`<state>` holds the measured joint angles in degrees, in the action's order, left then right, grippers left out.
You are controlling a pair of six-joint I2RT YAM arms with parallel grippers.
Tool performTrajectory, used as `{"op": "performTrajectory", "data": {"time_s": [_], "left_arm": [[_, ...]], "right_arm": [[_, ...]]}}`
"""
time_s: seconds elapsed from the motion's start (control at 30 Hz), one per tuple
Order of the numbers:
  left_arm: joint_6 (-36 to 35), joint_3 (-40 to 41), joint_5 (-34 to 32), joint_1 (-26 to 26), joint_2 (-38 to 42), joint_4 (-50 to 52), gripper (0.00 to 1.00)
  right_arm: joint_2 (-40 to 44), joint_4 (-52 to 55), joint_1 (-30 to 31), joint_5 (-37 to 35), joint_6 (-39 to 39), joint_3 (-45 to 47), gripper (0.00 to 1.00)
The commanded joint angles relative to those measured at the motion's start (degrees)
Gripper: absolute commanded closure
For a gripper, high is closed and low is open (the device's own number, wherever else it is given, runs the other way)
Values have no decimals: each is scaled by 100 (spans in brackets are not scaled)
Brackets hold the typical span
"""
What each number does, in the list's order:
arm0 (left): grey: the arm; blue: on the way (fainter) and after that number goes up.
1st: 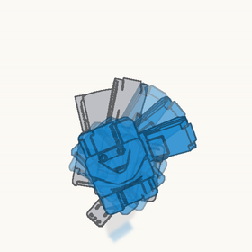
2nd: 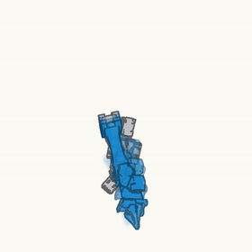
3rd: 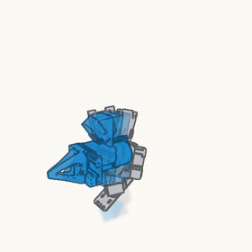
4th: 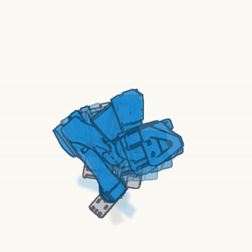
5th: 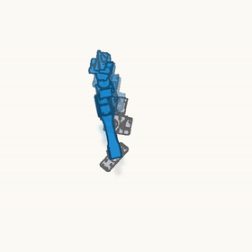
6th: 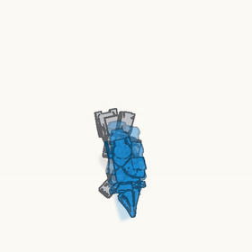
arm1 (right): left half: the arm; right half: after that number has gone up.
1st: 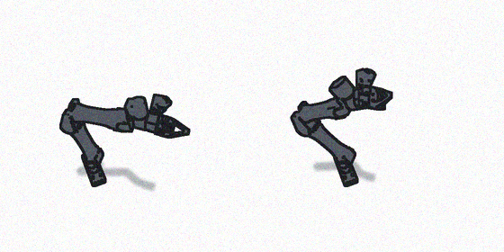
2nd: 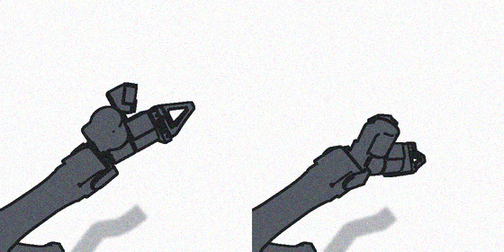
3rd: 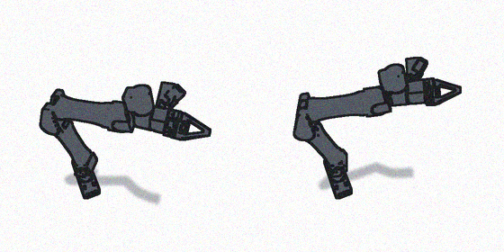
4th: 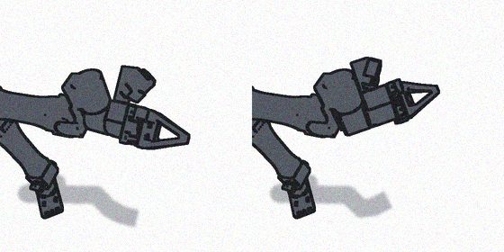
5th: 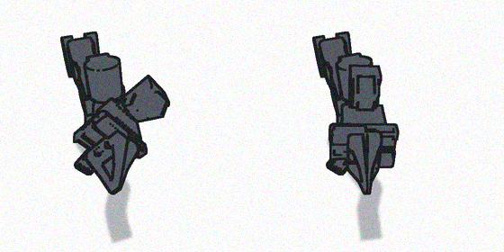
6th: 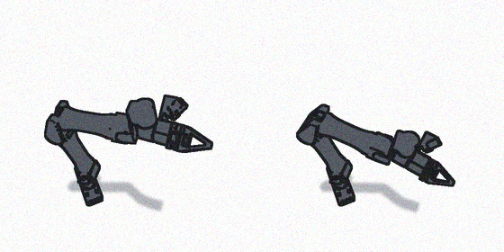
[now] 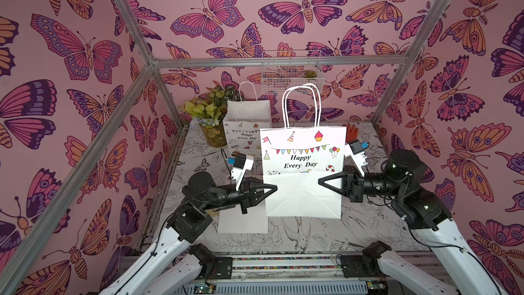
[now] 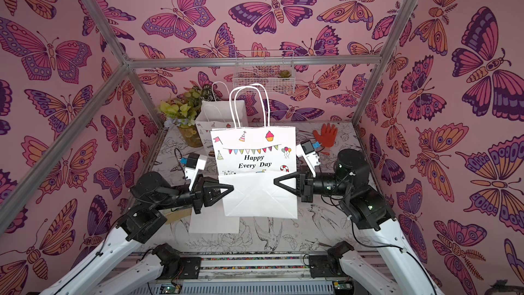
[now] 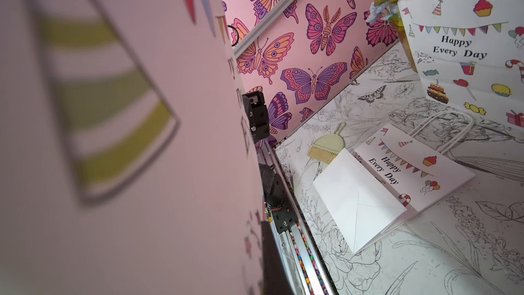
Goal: Put away the paper bag
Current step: Press the paper bag.
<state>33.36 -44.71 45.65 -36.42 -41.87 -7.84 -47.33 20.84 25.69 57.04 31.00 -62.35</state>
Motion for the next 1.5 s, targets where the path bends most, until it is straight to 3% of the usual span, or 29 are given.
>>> {"op": "performTrajectory", "data": {"time_s": [0.0,0.07,0.13,0.23,0.4,0.63,0.73,0.93,1.03,1.13,1.33,1.47], "left_arm": [[274,-36,52,-24,108,-381,71],[376,-9,67,-26,109,-491,62],[423,11,43,-23,111,-556,59],[520,82,-3,-23,117,-677,60],[649,218,-139,-23,169,-691,73],[996,437,-309,-33,283,-689,77],[1130,583,-370,-53,387,-689,77],[1201,802,-408,-127,478,-691,65],[1191,942,-475,-193,519,-669,64],[1097,1081,-627,-217,648,-605,71],[832,1144,-869,-218,720,-319,93],[774,1242,-888,-220,688,-323,100]], "right_arm": [[-22,-100,42,17,25,-144,100],[-31,-322,49,68,194,-88,100],[6,-453,49,132,281,13,100],[117,-458,49,154,266,188,100],[431,-549,50,193,289,654,100],[764,-1127,95,262,581,1306,100],[862,-1111,103,256,557,1389,100],[961,-1218,111,190,740,1418,100],[936,-1178,108,133,780,1427,100],[902,-1168,144,124,793,1482,100],[770,-1225,308,71,720,1619,99],[632,-1080,314,71,487,1557,81]]}}
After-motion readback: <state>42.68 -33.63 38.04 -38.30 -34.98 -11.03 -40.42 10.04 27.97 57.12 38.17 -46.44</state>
